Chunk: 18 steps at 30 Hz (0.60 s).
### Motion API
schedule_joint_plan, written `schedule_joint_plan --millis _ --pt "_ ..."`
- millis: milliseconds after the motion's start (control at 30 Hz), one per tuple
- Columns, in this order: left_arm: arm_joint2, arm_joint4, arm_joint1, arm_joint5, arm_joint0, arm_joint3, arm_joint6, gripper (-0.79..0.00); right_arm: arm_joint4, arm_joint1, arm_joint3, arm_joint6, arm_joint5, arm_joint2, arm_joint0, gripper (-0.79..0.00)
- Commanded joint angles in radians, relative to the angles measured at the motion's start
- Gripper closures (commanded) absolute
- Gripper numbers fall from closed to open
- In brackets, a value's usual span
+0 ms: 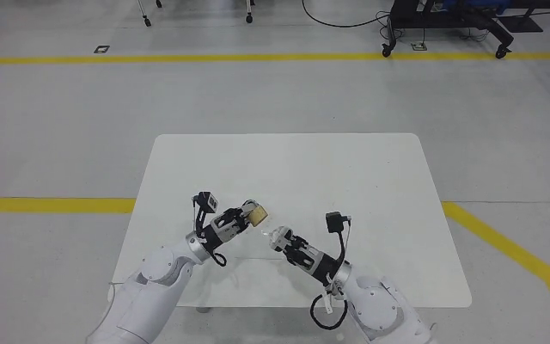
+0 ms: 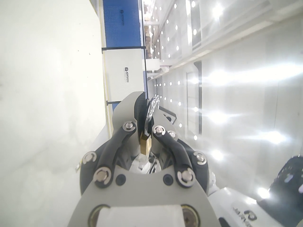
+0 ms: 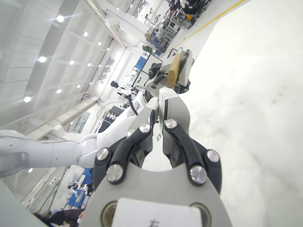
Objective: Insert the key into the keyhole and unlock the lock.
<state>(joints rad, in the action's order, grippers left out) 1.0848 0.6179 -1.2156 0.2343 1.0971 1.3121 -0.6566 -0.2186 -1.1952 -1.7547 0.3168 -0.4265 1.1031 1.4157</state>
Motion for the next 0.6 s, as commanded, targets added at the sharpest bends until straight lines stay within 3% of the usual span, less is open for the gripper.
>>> schedule_joint_plan --millis 0,100,200,367,567 --pt "-0.004 0.019 -0.004 -0.102 -0.003 0.019 0.058 0.000 0.006 -0.001 0.000 -0.036 -0.015 0.002 0.008 0.000" --pt "-0.004 0.077 -0.010 -0.204 -0.001 0.049 0.117 0.000 -0.010 -0.006 -0.011 -0.089 0.005 -0.009 0.024 0.000" --pt "-0.005 0.098 -0.014 -0.238 0.007 0.078 0.140 0.000 0.005 -0.012 -0.011 -0.134 0.024 -0.016 0.027 0.000" --pt "0.001 0.112 -0.019 -0.216 0.015 0.091 0.149 0.000 0.042 -0.023 -0.001 -0.201 0.105 -0.018 0.015 0.000" --pt "0.001 0.084 -0.024 -0.170 0.018 0.092 0.158 0.000 0.072 -0.031 0.010 -0.199 0.156 -0.023 -0.006 0.000"
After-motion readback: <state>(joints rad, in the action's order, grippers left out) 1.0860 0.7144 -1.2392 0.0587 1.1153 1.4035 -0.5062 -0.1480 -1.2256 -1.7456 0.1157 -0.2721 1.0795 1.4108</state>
